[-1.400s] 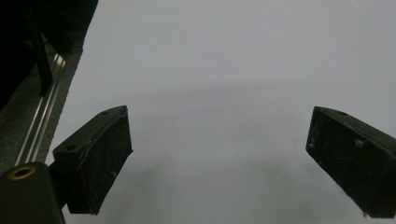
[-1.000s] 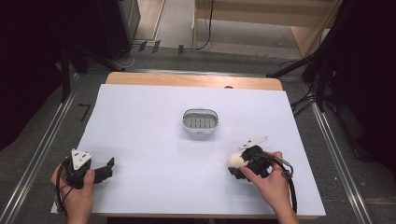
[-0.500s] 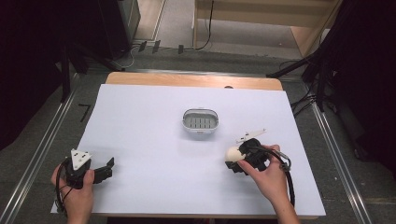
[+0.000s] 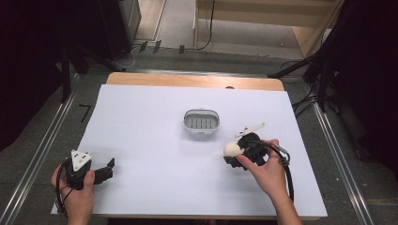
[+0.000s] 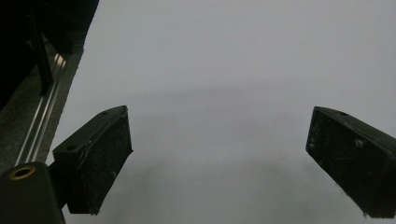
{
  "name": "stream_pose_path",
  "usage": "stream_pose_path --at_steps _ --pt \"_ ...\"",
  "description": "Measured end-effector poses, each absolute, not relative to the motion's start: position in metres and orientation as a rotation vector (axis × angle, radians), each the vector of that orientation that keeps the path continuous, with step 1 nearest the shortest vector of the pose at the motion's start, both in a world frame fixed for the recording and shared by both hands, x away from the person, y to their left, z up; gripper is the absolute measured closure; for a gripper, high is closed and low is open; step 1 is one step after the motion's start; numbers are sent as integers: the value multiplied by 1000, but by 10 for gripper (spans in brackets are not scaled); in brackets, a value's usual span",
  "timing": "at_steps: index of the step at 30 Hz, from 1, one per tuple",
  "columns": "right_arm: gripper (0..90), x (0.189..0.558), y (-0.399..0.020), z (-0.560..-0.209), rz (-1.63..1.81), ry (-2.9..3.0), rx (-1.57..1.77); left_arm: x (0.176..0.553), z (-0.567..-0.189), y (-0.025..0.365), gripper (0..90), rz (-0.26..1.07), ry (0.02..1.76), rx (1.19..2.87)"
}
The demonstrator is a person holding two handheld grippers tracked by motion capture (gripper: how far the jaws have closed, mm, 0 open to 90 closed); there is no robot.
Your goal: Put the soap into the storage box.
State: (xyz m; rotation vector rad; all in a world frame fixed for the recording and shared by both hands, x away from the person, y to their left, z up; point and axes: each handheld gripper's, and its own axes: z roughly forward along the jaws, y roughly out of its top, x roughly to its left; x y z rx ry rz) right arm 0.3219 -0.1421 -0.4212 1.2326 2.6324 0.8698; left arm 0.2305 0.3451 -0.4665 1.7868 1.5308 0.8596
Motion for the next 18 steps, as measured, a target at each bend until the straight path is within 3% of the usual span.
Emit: stream_pose_path --at_steps 18 --pt "245 334 -133 -410 871 2636 1219 230 -466 345 74 870 1529 1783"
